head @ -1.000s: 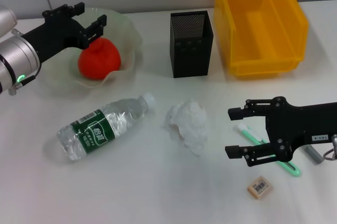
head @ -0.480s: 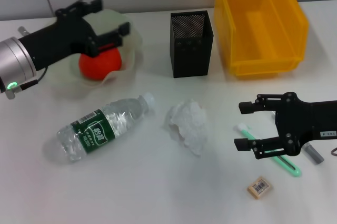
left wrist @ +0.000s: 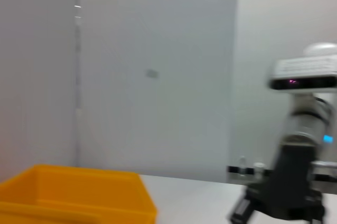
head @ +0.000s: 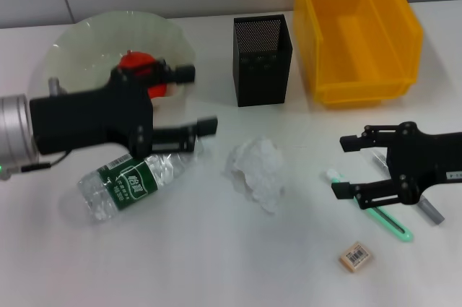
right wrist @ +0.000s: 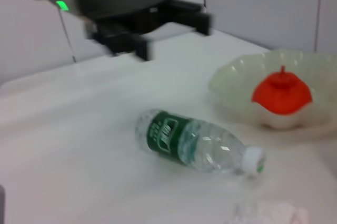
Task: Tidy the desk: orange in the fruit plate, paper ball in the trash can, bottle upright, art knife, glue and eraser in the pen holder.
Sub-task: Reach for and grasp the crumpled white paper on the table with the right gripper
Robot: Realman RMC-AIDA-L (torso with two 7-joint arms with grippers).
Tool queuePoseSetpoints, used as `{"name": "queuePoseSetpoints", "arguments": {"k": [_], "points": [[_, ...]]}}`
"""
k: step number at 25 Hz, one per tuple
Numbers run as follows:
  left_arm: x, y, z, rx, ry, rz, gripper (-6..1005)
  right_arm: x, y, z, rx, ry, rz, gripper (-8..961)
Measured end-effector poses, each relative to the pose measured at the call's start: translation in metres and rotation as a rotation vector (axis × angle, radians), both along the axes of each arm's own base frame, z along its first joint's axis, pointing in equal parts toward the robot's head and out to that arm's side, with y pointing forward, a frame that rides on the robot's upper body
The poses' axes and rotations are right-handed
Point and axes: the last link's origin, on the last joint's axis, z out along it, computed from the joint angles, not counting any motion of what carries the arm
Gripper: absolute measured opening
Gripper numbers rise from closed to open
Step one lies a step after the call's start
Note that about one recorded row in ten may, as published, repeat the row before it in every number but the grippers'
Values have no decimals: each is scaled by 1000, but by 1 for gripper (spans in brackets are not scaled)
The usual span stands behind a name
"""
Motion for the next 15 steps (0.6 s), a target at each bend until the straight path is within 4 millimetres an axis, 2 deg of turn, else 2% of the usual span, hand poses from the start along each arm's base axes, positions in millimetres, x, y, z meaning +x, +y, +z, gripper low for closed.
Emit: {"name": "queuePoseSetpoints", "arguments": {"k": [6,10,14,15], "points": [[-6,-7,0,-12,-3,10,840,-17,16,7,-27,-83,-54,826],[-7,-15,-3,-56,11,-20,839,-40,37,17,-23,-199,-94,826],[-8,-21,-8,-92,36,-38,838,-52,48,19,-33,-250,-117,826],[-8,-22,-9,-95,39,-38,838,-61,56,19,-38,-283,-128,825]]}}
